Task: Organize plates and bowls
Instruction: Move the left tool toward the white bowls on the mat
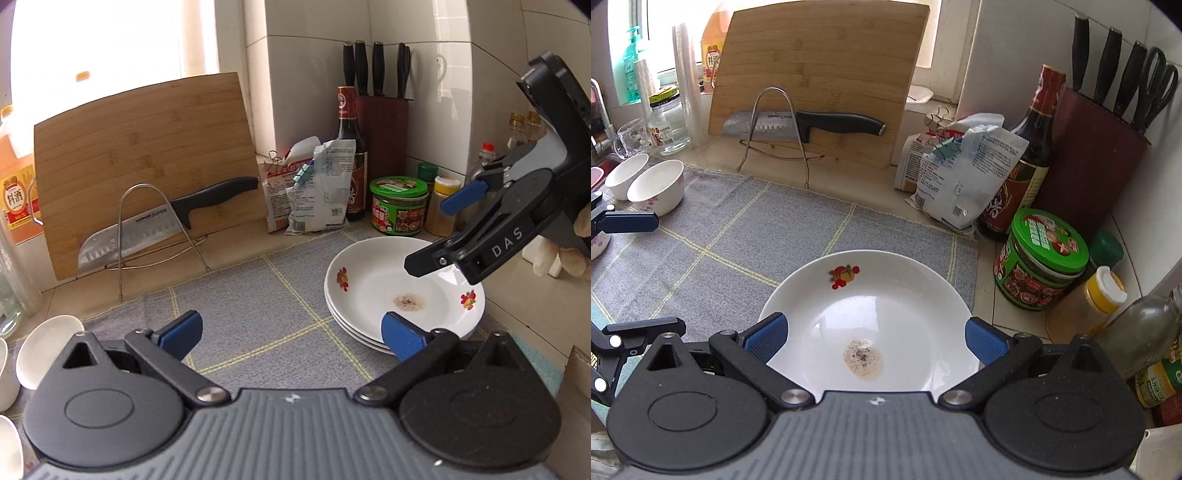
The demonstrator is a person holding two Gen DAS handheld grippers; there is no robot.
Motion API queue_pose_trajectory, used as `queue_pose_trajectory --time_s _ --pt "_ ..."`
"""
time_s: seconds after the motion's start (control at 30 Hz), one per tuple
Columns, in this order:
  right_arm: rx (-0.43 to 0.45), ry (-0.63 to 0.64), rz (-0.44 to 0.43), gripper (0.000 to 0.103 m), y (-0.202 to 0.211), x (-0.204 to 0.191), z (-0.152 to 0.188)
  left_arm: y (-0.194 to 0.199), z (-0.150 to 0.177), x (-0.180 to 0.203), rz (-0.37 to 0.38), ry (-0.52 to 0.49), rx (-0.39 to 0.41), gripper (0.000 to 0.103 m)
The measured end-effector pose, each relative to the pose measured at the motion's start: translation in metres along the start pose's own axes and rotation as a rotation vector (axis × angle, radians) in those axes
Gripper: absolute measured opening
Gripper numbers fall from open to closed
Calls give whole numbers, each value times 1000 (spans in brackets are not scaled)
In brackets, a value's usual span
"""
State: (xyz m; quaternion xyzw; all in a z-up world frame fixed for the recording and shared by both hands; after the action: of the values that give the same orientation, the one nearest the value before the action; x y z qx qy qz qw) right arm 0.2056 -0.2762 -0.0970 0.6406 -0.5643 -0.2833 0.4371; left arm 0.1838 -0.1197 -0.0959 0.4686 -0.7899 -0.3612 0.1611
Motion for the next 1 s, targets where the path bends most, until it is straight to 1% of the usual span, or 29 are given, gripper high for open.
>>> queue_pose_trajectory --time_s 0.03,0.1,0.17,0.3,0.47,0.57,0.67,0.8,0.87,1.0 --pt "24 22 -4 103 3 -7 -4 8 4 -8 -23 21 -1 102" --pt "80 61 -12 103 9 -25 -12 19 10 -20 -46 43 -6 102" --pt "118 97 -27 103 12 -46 -19 33 20 -35 -93 71 -10 102" --pt "162 174 -36 103 12 -94 -29 52 43 -72 -164 137 -19 102" --pt "187 245 -23 103 5 -154 -37 65 76 -125 -166 217 -34 102" --pt "176 280 -14 103 -2 -197 -37 76 93 -157 -168 242 -51 102" --pt "150 318 -47 103 -11 -238 -38 86 110 -187 -179 258 -64 102" --pt "131 342 -91 103 -19 -287 -41 90 126 -226 -185 271 -93 102" --pt "123 351 -100 103 -23 -308 -42 90 132 -242 -185 274 -108 102" --pt "86 358 -152 103 -35 -345 -43 89 141 -268 -160 288 -113 102"
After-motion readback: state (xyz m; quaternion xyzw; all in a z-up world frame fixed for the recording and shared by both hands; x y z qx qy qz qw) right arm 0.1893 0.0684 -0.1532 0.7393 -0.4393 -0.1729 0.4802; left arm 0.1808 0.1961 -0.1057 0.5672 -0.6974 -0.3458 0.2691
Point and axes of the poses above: each gripper's, at about its wrist camera, not at the fingertips, and y roughly against the way its jaws point, x to its right, z to its underside, the point moved 7 cm from there along -y, roughly the way its jaws point, and after that the axes turned 15 degrees about -x, right-handed, at the moved point
